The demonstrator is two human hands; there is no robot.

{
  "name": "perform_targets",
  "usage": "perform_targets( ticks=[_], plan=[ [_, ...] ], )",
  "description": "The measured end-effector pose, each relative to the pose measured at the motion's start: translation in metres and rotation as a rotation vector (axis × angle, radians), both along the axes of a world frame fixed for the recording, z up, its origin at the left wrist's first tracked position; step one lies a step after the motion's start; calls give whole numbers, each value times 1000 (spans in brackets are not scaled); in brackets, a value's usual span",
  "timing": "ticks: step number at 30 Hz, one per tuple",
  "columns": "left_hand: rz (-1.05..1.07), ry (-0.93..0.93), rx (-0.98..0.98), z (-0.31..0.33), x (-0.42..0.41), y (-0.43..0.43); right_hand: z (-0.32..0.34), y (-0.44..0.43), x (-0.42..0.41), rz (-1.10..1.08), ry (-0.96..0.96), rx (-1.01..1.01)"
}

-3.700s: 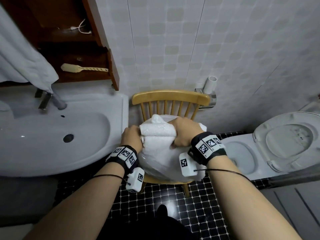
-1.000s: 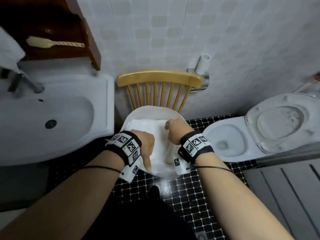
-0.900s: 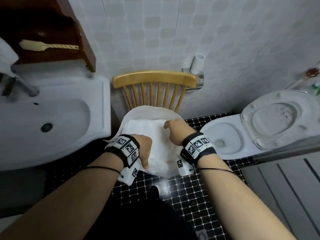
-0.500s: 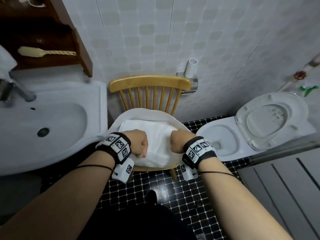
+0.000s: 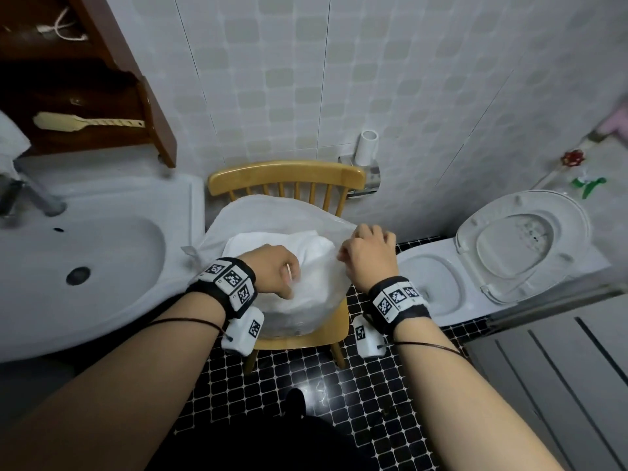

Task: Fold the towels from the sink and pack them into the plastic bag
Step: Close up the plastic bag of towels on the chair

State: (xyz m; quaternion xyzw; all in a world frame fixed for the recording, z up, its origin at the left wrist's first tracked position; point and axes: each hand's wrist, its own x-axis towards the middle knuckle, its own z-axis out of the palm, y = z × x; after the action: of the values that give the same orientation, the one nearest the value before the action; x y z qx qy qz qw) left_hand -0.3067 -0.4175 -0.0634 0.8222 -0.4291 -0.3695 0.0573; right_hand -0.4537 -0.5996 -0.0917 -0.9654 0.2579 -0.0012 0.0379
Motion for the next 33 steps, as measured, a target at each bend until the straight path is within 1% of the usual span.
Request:
perform_targets(
  ticks=[1, 3, 5, 7, 9, 11, 13, 15, 18, 20, 22, 24, 27, 29, 33],
  plan=[
    [-6, -6, -11, -4, -4, -5, -5, -1, -2, -14, -48, 19],
    [3, -121, -32, -12, -9, -9, -9, -5, -8, -22, -72, 124],
    [27, -268, -18, -17, -12, -11, -7, -14, -14, -22, -21, 216],
    [56, -335, -5, -23, -11, -9, -3, -26, -18, -44, 55, 249],
    [63, -315, 7, -33, -10, -7, -3, -35, -19, -69, 102, 253],
    [30, -217, -27, -43, -8, -9, -7, -44, -17, -55, 143, 231],
    [-18, -95, -88, -47, -7, -15, -11, -47, -13, -36, 116, 225],
    [-95, -22, -83, -46, -10, -24, -15, -44, -6, -32, 61, 196],
    [-187, -30, 82, -52, -12, -41, -26, -44, 0, -36, -10, 144],
    [-202, -13, 179, -61, -11, -49, -32, -44, 0, -22, -51, 130],
    [-217, -12, 235, -68, -12, -57, -37, -44, 1, -1, -83, 99],
    [-250, -64, 282, -73, -15, -65, -41, -43, 4, 30, -100, 91],
    [-311, -107, 305, -76, -13, -76, -46, -42, 9, 66, -124, 89],
    [-306, -92, 295, -80, -7, -78, -49, -41, 9, 47, -213, 155],
    [-176, -60, 216, -86, 13, -67, -53, -40, 8, -99, -354, 415]
  ],
)
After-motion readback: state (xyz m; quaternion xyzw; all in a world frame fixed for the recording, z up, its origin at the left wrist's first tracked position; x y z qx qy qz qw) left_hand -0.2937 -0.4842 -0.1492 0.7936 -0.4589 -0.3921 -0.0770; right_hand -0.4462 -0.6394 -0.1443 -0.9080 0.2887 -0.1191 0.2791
